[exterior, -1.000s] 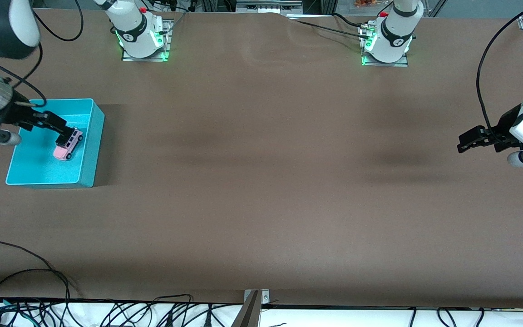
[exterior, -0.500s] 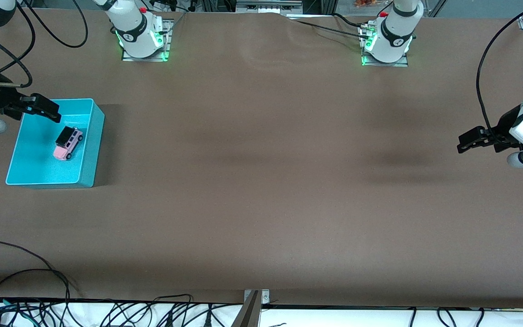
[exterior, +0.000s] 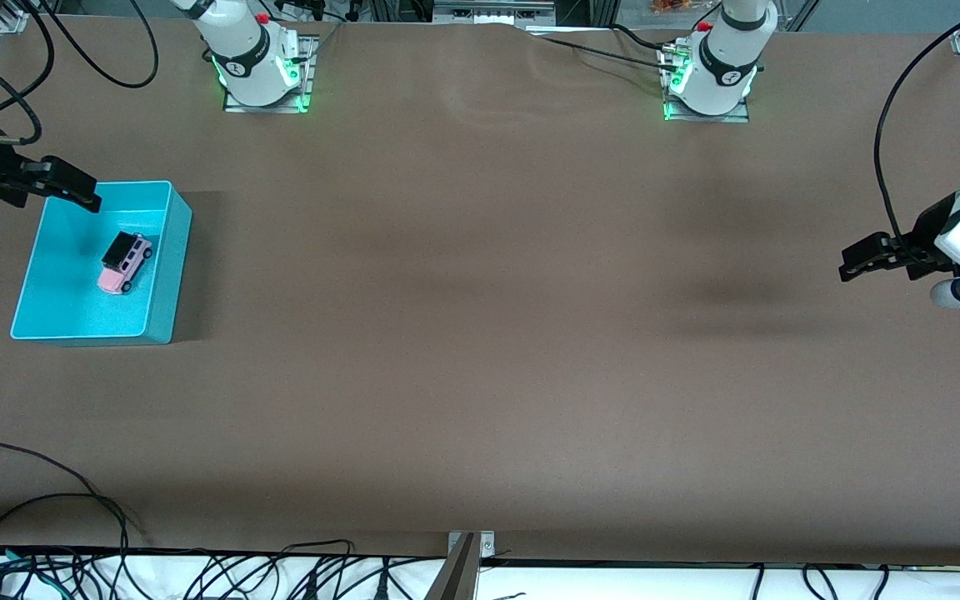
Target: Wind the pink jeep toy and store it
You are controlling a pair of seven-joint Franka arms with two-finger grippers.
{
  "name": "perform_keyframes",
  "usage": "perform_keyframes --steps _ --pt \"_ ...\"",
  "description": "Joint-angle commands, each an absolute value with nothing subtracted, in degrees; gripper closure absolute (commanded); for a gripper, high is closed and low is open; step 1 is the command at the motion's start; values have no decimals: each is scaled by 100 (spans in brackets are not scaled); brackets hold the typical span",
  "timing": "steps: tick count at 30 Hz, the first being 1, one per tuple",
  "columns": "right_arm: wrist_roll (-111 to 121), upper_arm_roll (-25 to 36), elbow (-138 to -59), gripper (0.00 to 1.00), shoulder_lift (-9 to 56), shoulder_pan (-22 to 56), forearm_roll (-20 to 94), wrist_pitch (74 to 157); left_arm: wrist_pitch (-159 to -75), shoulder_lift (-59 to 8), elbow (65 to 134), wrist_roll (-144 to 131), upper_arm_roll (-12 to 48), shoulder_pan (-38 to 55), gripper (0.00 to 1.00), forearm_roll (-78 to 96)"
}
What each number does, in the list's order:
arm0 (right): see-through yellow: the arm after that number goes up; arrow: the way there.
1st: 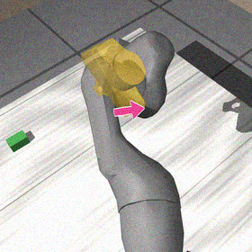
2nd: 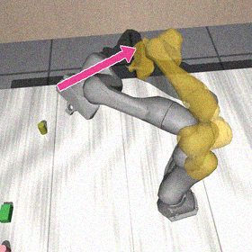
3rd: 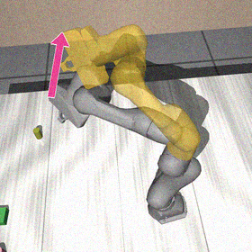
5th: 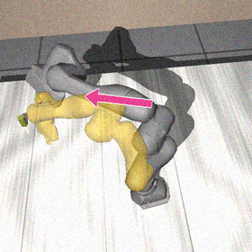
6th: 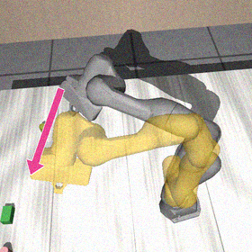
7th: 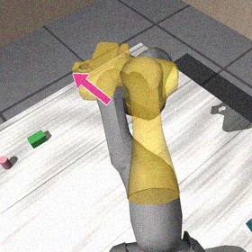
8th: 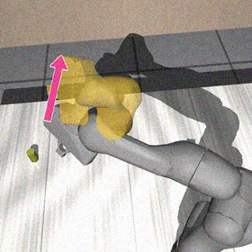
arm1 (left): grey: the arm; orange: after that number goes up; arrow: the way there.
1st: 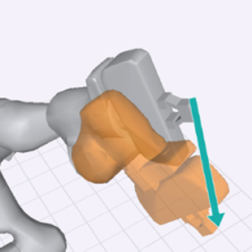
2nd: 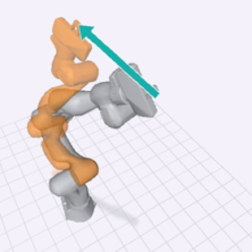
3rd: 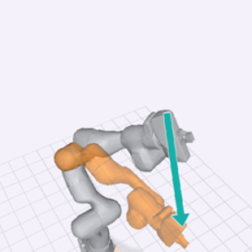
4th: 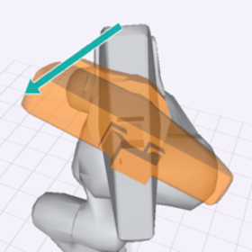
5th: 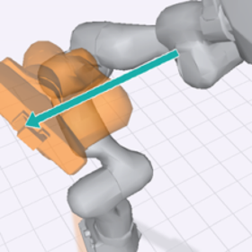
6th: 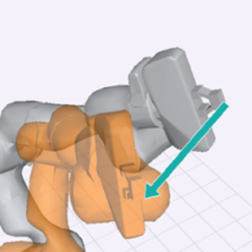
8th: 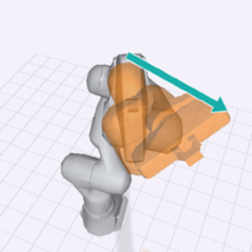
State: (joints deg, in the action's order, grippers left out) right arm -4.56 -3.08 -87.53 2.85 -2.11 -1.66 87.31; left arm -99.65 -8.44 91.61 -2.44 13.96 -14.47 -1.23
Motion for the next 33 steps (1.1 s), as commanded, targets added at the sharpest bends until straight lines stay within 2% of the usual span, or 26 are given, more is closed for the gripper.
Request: perform_keyframes --steps 1,22,28,33 --pt "-413 -325 -8587 0 194 -457 -79 8561 -10020 -773 9246 -105 1389 -1485 0 35" --pt "-431 -211 -8851 0 -18 -510 -79 8851 -10020 -782 9246 -105 1389 -1485 0 18" --pt "324 -88 -8842 0 -18 -632 -97 8842 -10020 -782 9237 -105 1389 -1485 0 -17" --pt "466 -88 -8877 0 9 -765 -53 9210 -10020 -782 9246 -105 1380 -1485 0 -18"
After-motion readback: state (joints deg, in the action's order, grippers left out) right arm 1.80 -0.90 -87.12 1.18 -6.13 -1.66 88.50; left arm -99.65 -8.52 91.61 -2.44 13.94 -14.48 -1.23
